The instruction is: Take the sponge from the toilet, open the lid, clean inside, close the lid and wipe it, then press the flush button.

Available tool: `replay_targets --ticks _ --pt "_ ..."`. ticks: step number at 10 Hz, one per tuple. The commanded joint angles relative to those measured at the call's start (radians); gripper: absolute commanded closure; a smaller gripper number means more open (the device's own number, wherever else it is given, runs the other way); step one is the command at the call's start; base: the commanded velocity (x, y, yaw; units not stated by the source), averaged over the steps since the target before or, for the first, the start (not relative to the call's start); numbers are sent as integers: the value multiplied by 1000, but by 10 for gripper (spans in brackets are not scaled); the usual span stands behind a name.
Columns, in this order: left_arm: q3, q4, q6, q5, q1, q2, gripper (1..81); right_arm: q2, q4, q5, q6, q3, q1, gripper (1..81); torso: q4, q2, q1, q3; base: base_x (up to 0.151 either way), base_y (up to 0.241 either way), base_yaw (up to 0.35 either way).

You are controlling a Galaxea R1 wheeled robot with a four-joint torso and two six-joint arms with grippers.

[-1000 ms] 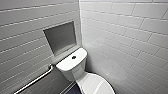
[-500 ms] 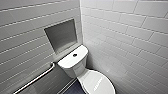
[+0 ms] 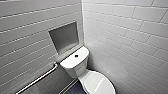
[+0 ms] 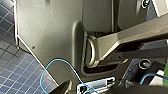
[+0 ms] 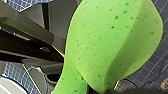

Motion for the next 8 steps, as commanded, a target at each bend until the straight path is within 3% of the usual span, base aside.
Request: replay_targets --ticks 1,6,7,8 --pt "-28 -1 4 90 -15 9 10 47 -17 -75 -5 -63 -19 811 0 96 -62 92 0 0 0" --pt "-91 1 4 90 -13 41 10 85 -19 -83 -6 -131 -12 811 -6 275 -180 271 0 0 0" --pt "-91 1 4 90 -13 41 10 87 -19 -83 -5 -131 -12 811 -6 311 -204 210 0 0 0" --pt "-90 -1 4 88 -10 41 10 89 -19 -84 -6 -131 -12 811 -6 339 -223 237 0 0 0"
